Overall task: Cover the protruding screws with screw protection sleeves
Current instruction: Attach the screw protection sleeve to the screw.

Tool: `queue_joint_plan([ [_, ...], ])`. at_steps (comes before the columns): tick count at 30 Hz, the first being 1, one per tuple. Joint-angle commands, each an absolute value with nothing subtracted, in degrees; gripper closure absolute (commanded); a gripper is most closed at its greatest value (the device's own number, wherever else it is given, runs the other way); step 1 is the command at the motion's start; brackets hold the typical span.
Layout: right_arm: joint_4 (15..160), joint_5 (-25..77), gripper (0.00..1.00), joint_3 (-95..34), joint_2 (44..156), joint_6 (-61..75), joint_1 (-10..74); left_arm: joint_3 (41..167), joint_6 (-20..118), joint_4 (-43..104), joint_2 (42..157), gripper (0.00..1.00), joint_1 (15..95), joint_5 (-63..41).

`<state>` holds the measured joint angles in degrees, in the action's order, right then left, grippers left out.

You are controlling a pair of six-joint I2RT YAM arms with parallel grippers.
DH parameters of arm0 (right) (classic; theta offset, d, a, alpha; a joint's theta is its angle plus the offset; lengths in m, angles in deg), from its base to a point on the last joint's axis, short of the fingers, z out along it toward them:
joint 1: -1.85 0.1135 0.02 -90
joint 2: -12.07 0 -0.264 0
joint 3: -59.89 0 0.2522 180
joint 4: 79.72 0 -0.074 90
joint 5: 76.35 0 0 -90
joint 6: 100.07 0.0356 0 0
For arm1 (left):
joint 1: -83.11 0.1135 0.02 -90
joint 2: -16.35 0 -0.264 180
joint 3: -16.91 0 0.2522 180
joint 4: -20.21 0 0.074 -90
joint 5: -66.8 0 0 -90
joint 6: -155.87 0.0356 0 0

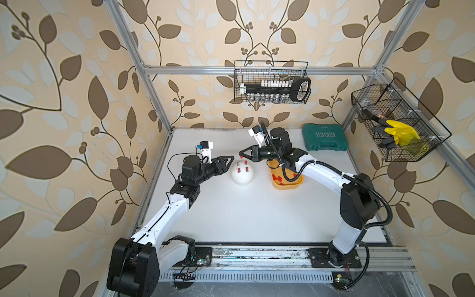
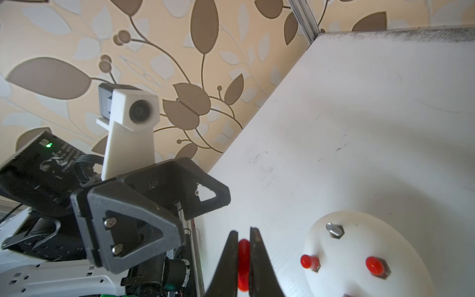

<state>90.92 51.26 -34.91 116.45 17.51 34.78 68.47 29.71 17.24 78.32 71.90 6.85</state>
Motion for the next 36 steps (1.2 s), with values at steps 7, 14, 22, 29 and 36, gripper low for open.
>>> queue_joint_plan([
  [7,98.9,49.1,0.88,-38.4,124.9,7.6,35.4,66.9,32.9,18.2,77.2,0.44,71.9,0.3],
  [14,99.1,46.1,0.89,-40.7,129.5,4.0,35.5,66.7,34.2,18.5,78.1,0.44,71.9,-0.9],
  [22,98.1,43.3,0.89,-41.7,131.9,1.4,35.7,66.4,35.0,18.6,78.5,0.43,71.9,-1.6],
  [29,96.7,42.2,0.89,-42.1,132.7,-0.7,36.1,66.3,35.0,18.5,79.0,0.43,71.9,-1.2],
  [36,96.8,41.8,0.90,-41.2,131.4,-0.7,36.2,66.4,35.0,19.0,78.8,0.42,71.9,-1.0],
])
